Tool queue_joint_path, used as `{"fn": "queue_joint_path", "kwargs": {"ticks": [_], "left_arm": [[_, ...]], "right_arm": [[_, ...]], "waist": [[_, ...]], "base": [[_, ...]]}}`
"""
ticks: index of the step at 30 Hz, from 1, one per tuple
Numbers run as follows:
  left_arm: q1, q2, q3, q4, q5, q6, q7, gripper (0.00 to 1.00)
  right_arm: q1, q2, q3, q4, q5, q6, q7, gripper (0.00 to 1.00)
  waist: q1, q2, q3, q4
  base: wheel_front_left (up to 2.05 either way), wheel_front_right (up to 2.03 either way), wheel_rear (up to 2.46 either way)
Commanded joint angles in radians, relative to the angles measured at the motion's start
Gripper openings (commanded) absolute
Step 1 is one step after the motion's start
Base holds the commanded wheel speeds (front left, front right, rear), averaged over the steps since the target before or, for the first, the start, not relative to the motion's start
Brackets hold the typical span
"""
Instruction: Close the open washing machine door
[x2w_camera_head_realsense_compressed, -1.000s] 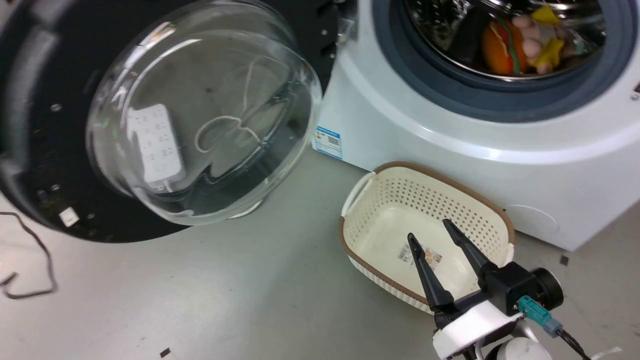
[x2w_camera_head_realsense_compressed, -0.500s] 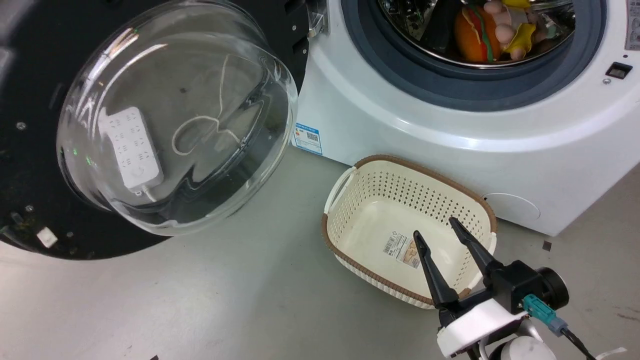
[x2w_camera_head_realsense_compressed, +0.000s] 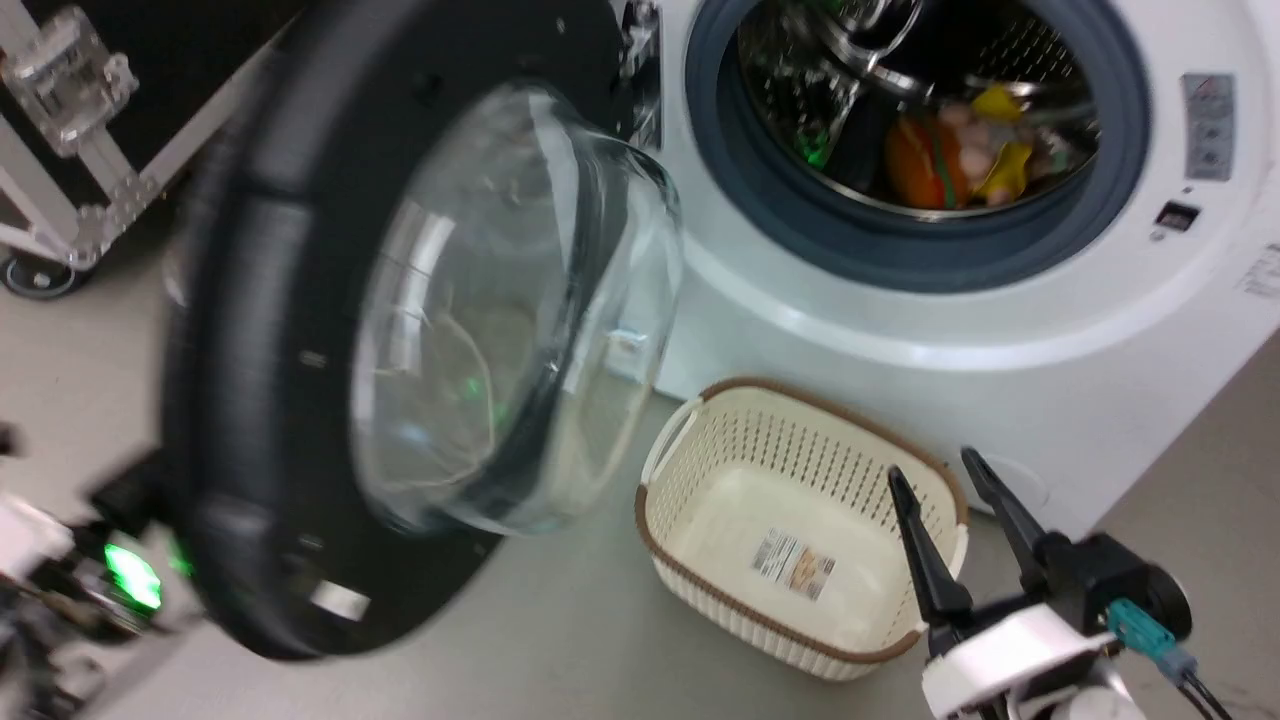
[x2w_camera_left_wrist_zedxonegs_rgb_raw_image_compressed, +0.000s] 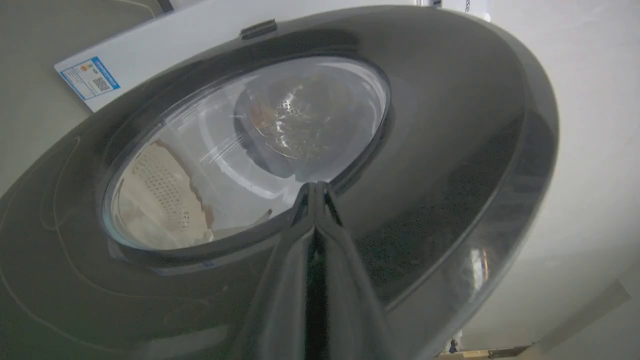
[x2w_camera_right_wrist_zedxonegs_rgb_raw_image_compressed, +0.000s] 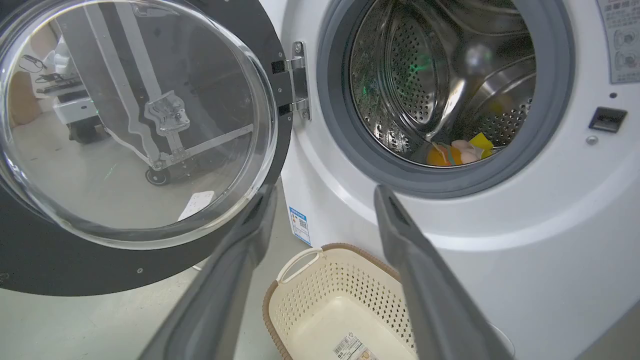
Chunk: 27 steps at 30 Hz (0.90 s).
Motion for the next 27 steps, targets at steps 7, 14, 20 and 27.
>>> {"fn": "queue_joint_path", "kwargs": {"ticks": [7,14,20,27], "left_arm": [[0.190,-0.177,-0.109,-0.227,-0.013,0.054,0.062,0.00],[0.299,-0.241,-0.242,-0.308,-0.058,0.050,0.050,0.00],[0.303,-0.246,-0.392,-0.285,-0.108,0.021,-0.054,0.00],[0.215,-0.246,-0.519,-0.246,-0.163,-0.003,-0.188,0.00]], "right_arm": [[0.043,0.002,-0.061,-0.024,0.033,0.001,-0.004,1.00],[0.047,0.002,-0.146,-0.037,0.044,0.001,-0.004,1.00],[0.023,0.002,-0.163,-0.043,0.034,0.001,-0.004,1.00],[-0.013,0.002,-0.176,-0.053,0.049,0.001,-0.004,1.00]], "waist": [[0.0001,0.0000,-0.057,-0.066],[0.0001,0.0000,-0.049,-0.167],[0.0001,0.0000,0.004,-0.293],[0.0001,0.0000,0.094,-0.468]], "base": [[0.00,0.00,0.00],[0.00,0.00,0.00],[0.00,0.00,0.00],[0.00,0.00,0.00]]}}
